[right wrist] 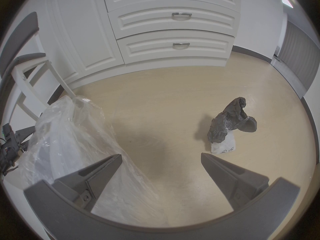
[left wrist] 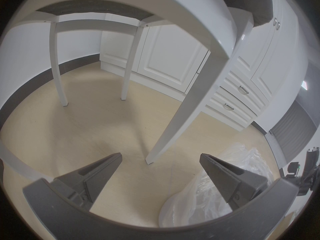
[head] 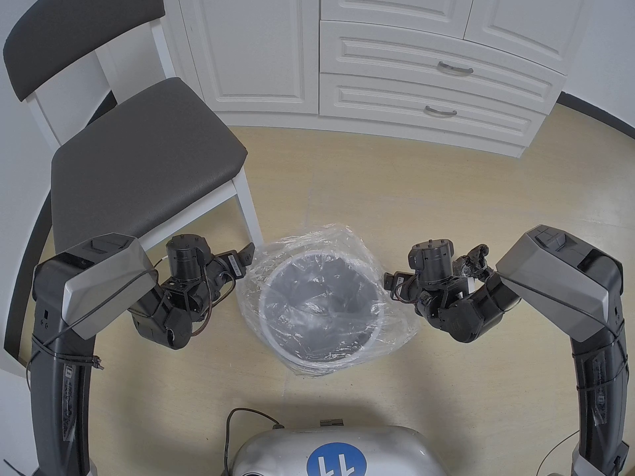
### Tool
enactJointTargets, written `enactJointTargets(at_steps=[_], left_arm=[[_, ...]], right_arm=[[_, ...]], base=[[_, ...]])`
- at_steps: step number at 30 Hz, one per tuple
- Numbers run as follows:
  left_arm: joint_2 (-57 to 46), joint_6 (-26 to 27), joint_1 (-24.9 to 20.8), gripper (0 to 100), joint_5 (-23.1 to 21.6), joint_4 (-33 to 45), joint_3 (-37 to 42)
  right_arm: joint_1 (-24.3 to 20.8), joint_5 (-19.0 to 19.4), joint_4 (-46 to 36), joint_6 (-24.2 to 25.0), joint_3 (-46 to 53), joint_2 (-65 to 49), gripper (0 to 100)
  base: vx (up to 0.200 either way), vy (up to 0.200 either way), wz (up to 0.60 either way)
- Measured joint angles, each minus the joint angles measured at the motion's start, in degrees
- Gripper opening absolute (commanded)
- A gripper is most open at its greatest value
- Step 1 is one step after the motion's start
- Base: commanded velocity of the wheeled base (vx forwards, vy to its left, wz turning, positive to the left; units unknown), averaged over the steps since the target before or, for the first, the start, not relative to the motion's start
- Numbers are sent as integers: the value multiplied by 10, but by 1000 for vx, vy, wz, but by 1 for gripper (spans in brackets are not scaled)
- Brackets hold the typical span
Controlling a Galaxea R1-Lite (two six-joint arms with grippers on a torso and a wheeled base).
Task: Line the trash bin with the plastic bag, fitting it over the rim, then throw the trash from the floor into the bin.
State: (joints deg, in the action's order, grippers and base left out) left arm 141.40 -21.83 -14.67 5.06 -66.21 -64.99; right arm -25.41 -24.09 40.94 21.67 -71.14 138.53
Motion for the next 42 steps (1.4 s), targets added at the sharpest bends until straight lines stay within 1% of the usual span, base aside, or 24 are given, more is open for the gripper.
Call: enactJointTargets(at_steps=[11,15,19,22,32,42], left_arm=[[25,4,2,100,4,10,-12],[32,8,2,100,4,32,-10],[35,9,2,100,4,85,-9],[36,10,2,100,4,109,-11],[60,43,9,100,3,112,-16],[92,46,12,100,4,112,-29]], right_arm=[[21,5,0,5,-39,50,100],[24,6,0,6,-47,64,100],[25,6,0,7,-55,78,100],[27,7,0,15,-63,89,100],[25,9,-1,20,-73,117,100],[20,8,0,22,-80,137,100]], base=[[0,0,0],[0,0,0],[0,0,0],[0,0,0],[0,0,0],[0,0,0]])
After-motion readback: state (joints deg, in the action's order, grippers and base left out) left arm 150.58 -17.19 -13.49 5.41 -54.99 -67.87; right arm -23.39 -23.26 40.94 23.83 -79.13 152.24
